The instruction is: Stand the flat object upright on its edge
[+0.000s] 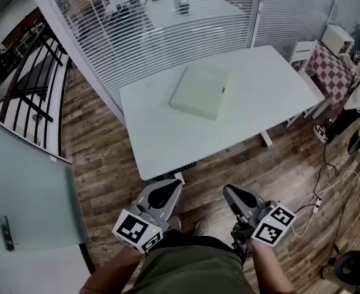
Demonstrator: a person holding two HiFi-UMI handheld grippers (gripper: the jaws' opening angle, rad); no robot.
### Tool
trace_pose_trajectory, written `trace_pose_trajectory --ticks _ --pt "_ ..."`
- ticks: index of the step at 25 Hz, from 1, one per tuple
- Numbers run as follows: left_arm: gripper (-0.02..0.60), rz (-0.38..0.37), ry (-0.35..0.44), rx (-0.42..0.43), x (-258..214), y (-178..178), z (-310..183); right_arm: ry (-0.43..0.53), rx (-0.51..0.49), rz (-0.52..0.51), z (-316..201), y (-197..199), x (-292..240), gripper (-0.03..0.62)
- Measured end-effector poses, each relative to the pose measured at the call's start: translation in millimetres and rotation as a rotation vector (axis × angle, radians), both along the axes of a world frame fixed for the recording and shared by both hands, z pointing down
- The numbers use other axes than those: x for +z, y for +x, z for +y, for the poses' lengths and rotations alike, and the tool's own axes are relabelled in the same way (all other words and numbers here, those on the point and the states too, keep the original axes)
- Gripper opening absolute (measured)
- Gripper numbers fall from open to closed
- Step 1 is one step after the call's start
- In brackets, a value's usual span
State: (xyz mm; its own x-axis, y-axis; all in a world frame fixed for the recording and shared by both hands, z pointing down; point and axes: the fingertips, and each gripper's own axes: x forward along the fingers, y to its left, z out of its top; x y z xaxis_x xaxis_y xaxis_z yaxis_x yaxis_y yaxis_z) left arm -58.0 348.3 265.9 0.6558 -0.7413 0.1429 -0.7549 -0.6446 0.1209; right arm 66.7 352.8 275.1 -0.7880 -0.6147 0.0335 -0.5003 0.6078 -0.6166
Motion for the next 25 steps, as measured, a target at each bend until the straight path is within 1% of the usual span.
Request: trace_pose_trajectory --ticks 8,14,25 --pt "0.0 -0.003 -0.006 -0.02 3.1 1.9 -7.7 -0.01 -0.01 0.005 -8.8 4.7 3.8 0.01" --pt "0.0 -0.001 -0.007 -0.014 7.0 4.2 -12.4 -0.025 -0.007 0.011 -14.3 6.4 10.3 0.011" --pt "0.0 0.015 -0.018 -0.005 15.6 6.5 -54.7 -0.038 0.001 0.032 -51.9 9.9 17.7 0.01"
